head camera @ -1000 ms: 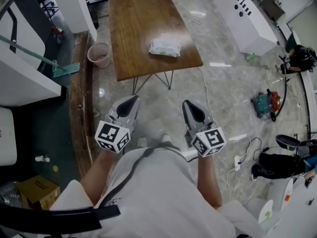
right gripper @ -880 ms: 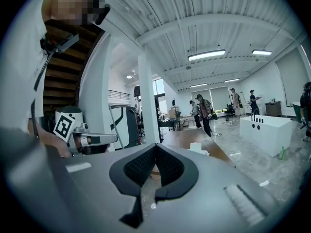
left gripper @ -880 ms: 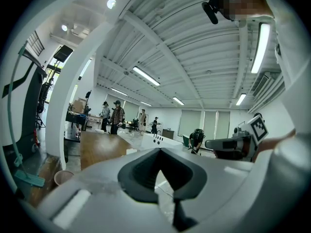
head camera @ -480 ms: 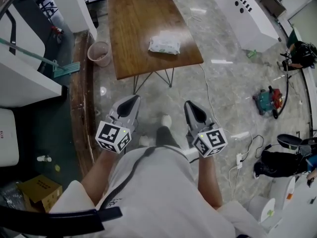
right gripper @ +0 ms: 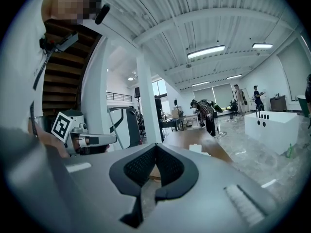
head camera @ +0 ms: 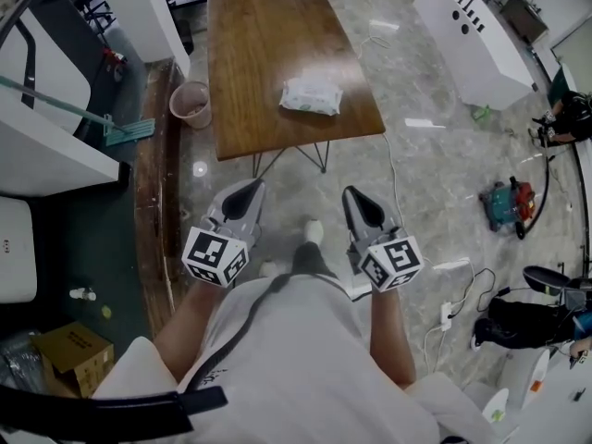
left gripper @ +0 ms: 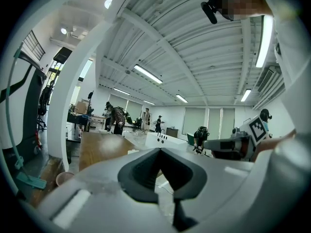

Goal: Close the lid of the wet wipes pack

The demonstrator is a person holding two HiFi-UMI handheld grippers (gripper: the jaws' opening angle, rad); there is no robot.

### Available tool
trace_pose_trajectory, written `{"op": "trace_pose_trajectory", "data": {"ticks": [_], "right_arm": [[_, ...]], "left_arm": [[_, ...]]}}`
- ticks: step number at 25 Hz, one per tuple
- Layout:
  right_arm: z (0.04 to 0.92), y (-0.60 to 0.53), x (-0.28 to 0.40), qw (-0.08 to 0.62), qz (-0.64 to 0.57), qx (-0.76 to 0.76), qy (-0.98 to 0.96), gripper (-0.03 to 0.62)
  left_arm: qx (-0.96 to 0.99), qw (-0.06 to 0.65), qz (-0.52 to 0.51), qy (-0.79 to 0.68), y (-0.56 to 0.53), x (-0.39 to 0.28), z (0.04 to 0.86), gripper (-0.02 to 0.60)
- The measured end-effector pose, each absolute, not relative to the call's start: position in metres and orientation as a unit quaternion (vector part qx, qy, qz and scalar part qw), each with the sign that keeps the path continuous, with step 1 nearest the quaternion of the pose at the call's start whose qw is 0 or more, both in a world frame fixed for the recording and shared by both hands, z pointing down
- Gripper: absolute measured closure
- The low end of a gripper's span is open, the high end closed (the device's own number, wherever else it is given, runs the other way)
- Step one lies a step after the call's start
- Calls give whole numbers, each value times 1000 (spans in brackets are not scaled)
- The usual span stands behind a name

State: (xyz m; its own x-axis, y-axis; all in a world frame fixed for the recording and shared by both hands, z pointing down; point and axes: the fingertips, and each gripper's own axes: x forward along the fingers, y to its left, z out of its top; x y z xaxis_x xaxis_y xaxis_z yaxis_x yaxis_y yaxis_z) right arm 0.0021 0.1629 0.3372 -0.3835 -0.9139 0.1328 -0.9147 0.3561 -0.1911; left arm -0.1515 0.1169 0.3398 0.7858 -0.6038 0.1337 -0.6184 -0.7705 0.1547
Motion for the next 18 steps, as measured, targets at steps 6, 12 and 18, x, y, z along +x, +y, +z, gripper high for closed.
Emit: {"op": "trace_pose_trajectory", "data": {"ticks": [6,12,18], "right_arm": [[343,120,24,1,124,534,-836,585],[343,71,48,8,122,508,-853,585],[342,30,75,10,128,484,-866,585]], "left_arm": [[934,102,41,-339,80,-125,343,578],[931,97,43,-349,39,-91,341,578],[926,97,47,-362,7,-55,339,578]]}}
